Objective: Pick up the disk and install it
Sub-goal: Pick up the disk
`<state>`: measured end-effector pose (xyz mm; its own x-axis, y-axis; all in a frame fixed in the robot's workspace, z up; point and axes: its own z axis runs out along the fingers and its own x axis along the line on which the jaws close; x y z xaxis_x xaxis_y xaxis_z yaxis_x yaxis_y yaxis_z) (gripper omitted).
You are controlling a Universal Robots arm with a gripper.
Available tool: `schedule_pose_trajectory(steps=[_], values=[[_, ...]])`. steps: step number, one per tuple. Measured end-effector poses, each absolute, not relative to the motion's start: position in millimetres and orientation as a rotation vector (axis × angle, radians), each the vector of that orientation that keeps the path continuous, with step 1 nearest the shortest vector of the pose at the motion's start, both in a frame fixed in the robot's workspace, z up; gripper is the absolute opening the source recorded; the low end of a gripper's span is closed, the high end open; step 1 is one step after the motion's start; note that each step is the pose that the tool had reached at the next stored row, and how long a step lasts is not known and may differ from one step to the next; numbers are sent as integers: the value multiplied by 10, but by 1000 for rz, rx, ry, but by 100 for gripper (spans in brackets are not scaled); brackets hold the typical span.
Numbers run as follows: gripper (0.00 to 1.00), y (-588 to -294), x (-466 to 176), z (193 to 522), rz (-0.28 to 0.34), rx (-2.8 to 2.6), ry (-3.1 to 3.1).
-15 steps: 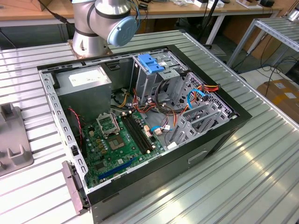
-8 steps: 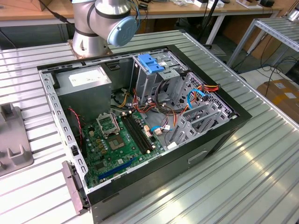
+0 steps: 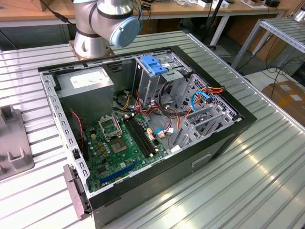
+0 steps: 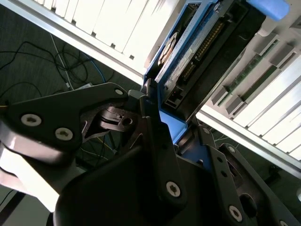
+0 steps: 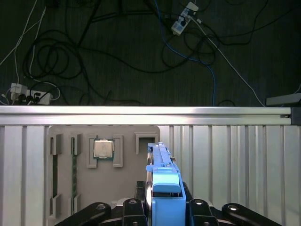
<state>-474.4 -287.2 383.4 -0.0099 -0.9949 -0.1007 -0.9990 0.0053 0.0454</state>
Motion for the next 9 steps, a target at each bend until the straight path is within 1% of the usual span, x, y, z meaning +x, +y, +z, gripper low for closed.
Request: schedule_pose_trajectory(steps=[9], values=[[37,-2872,-4744,3874,160,-2182,2199]])
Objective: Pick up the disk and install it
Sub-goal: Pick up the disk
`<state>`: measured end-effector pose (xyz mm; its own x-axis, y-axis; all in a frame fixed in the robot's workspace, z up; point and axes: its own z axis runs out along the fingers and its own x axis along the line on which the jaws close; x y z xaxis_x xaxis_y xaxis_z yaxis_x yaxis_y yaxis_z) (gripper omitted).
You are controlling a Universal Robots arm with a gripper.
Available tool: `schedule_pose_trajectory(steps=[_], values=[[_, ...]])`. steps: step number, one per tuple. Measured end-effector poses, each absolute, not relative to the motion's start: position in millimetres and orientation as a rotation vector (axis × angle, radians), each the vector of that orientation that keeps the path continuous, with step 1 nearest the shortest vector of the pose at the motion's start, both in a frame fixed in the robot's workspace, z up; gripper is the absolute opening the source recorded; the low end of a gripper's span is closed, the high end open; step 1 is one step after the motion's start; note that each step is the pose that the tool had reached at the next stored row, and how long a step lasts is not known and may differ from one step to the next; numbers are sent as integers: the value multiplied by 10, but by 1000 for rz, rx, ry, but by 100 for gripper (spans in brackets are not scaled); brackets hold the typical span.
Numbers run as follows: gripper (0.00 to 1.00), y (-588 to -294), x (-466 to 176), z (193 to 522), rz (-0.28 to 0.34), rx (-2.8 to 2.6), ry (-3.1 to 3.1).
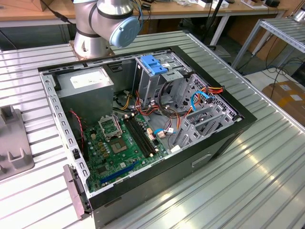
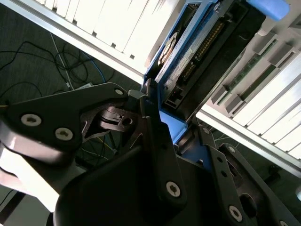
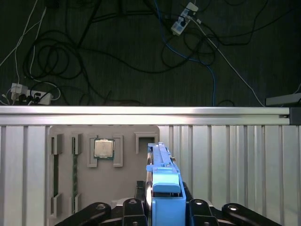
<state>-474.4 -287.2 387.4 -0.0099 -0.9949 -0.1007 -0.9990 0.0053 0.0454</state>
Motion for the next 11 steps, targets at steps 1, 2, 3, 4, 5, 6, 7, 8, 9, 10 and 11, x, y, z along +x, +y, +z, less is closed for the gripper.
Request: schedule_pose_trajectory(steps=[1,2,3,4,5,6,7,8,9,10,11], values=[[37,-2872,-4744,3877,160,-2182,2199],[37,-2872,-4744,3880,160,-2182,2199],[37,-2872,-4744,3883,160,-2182,2199],[37,-2872,-4744,3887,160,-2182,2199],[37,-2872,-4744,3891,160,-2182,2199],[37,-2872,-4744,3896,160,-2182,2199],[37,-2872,-4744,3900,160,-2182,2199],[37,-2872,-4744,3905,160,-2182,2199],[37,-2872,-4744,3907,160,-2182,2199],[37,-2872,-4744,3910,160,-2182,2199],[37,-2872,-4744,3913,160,-2182,2199]])
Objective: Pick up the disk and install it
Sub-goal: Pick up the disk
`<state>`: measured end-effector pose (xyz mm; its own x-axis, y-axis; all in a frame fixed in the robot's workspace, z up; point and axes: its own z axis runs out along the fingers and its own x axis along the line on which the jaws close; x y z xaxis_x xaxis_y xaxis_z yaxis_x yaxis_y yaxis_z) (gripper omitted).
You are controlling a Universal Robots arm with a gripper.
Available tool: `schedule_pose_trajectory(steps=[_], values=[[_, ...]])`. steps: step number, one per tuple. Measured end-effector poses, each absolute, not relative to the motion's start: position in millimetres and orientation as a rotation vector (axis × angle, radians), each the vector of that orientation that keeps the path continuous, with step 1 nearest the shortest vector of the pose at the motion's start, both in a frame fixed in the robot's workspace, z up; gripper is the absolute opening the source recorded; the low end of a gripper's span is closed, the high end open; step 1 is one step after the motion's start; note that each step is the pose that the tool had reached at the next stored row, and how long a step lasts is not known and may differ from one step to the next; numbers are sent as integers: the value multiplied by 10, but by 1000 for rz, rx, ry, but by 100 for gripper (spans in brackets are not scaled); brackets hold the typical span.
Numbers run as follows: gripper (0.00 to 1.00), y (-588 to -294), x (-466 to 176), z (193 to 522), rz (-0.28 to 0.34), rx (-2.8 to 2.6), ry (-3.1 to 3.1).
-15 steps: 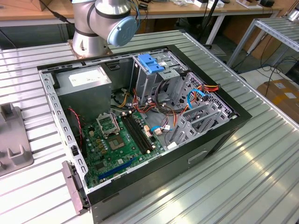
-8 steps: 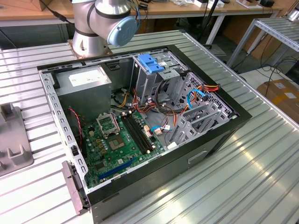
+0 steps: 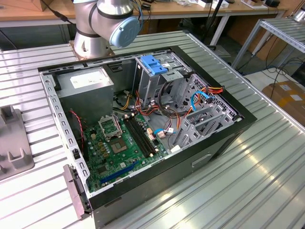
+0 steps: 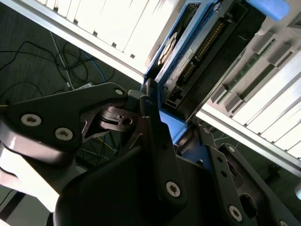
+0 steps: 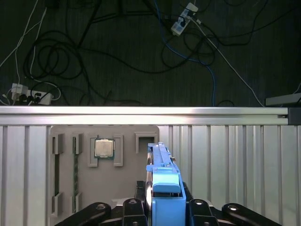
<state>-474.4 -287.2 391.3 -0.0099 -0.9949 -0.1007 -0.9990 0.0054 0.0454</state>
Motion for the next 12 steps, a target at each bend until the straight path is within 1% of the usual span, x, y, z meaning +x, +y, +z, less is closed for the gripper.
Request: schedule_pose_trajectory(steps=[12], values=[[37,-2872,-4744,3951,160,-2182,2199]])
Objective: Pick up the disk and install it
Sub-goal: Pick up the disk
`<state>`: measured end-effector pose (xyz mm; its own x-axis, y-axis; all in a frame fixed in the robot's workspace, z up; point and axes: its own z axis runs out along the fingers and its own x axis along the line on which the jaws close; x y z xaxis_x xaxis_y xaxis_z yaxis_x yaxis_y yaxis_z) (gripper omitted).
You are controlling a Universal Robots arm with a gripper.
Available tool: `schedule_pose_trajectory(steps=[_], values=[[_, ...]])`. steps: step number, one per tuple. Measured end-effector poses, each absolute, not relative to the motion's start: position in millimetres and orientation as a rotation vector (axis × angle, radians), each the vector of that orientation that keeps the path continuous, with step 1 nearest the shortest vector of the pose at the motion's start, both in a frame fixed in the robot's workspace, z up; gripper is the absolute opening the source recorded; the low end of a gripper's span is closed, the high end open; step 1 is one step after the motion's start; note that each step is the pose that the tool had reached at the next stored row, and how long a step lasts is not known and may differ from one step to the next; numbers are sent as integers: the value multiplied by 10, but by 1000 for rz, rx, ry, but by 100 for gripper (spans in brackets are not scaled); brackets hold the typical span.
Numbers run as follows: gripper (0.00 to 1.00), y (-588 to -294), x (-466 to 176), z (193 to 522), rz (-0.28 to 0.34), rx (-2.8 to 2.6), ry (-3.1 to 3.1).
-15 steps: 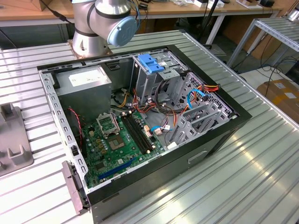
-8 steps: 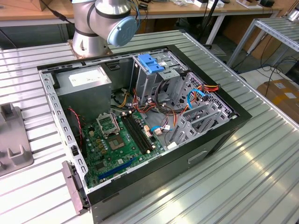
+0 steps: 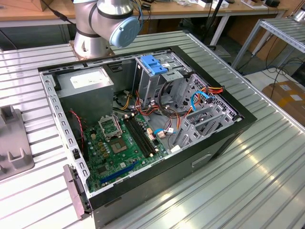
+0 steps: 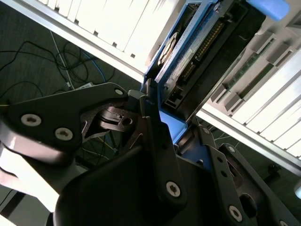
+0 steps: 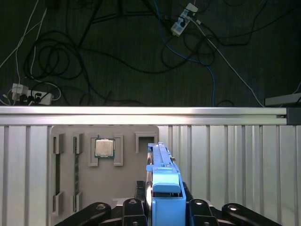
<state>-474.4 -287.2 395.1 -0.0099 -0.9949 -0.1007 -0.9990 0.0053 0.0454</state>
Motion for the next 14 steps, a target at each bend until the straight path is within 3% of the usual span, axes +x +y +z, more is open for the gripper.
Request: schedule_pose_trajectory(steps=[14], values=[[37,-2872,-4744,4011,160,-2182,2199]])
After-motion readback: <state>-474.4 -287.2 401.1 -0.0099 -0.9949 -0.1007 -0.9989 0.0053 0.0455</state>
